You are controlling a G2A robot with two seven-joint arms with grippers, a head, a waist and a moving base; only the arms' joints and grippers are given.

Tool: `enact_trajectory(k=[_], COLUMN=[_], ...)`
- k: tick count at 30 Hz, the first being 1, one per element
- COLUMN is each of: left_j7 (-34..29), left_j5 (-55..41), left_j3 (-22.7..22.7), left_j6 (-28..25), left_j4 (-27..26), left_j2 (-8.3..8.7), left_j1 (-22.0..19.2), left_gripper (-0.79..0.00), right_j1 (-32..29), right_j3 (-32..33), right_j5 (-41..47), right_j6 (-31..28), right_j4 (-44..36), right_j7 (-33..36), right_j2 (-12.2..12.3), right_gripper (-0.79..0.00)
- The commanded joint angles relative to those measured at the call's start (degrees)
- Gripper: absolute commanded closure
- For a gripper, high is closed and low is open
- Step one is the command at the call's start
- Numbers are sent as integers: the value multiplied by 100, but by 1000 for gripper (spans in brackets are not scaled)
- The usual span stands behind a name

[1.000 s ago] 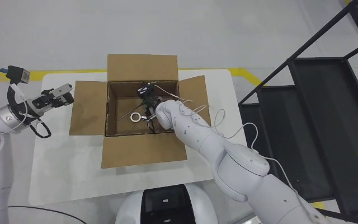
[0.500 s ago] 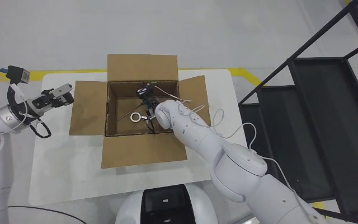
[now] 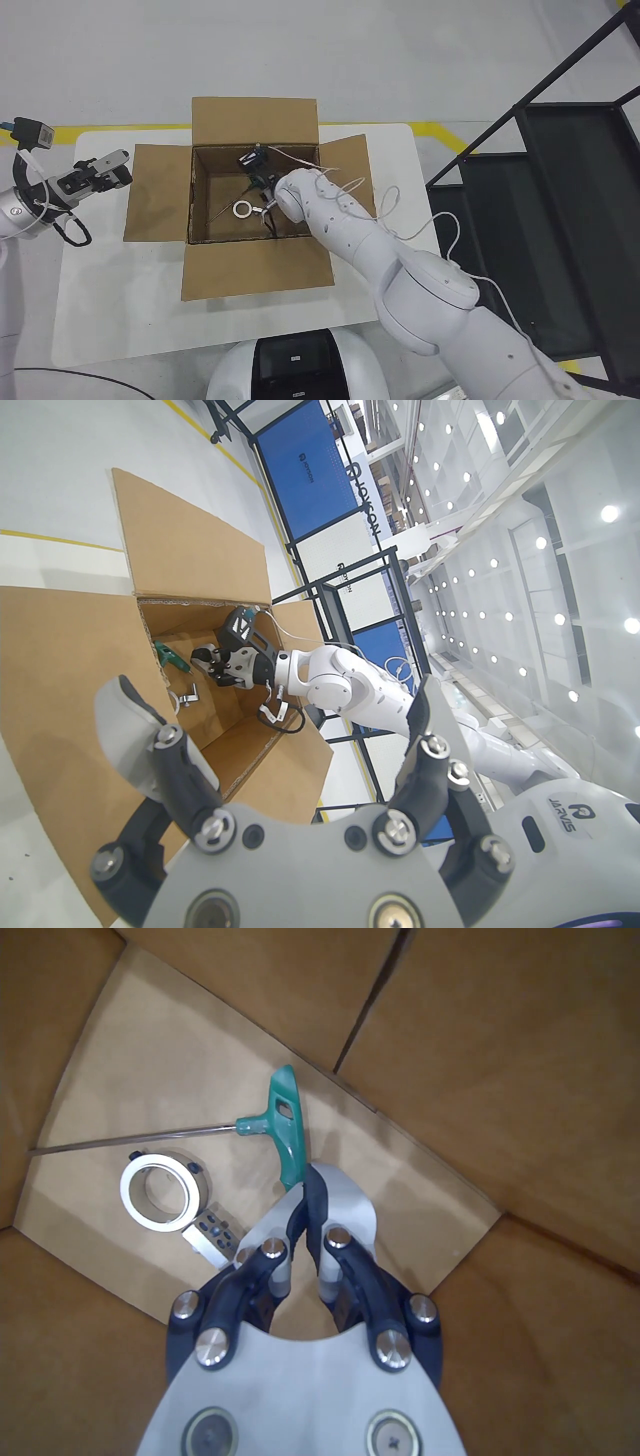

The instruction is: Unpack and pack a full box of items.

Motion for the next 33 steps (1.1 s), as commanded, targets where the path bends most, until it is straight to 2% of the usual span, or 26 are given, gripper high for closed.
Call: enact_trajectory(k=[1, 5, 9, 13, 18, 19, 21, 22, 23, 28, 33], left_j7=[0, 0, 0, 0, 0, 0, 113, 181, 224, 737, 640], left_j5=[0, 0, 0, 0, 0, 0, 19, 44, 113, 1053, 1256], left_j3=[0, 0, 0, 0, 0, 0, 16, 34, 31, -98, -42], left_j6=[0, 0, 0, 0, 0, 0, 10, 26, 24, 8, 131], left_j4=[0, 0, 0, 0, 0, 0, -44, -97, -137, 5, 490], left_j2=[0, 0, 0, 0, 0, 0, -3, -3, 5, 70, 115], left_j1=[0, 0, 0, 0, 0, 0, 36, 63, 71, 46, -104], left_gripper=[-785, -785, -785, -785, -785, -785, -785, -785, -785, -785, -785], right_j1=[-3, -92, -237, -329, -561, -637, -812, -907, -1015, -1096, -1096], right_j3=[57, 252, 487, 680, 1031, 1107, 1265, 1337, 1434, 1511, 1511], right_j5=[11, 166, 352, 306, 190, 166, 152, 131, 158, 215, 215], right_j6=[-72, -403, -984, -1553, -1835, -1840, -1869, -1882, -1865, -1851, -1851], right_j4=[-113, -425, -760, -1119, -1798, -1975, -2369, -2592, -2805, -2941, -2941], right_j7=[72, 116, 97, 425, 848, 937, 1132, 1219, 1265, 1281, 1281], right_j2=[44, 167, 329, 540, 856, 918, 1035, 1089, 1142, 1174, 1174], right_gripper=[0, 0, 0, 0, 0, -55, -234, -369, -785, -785, -785])
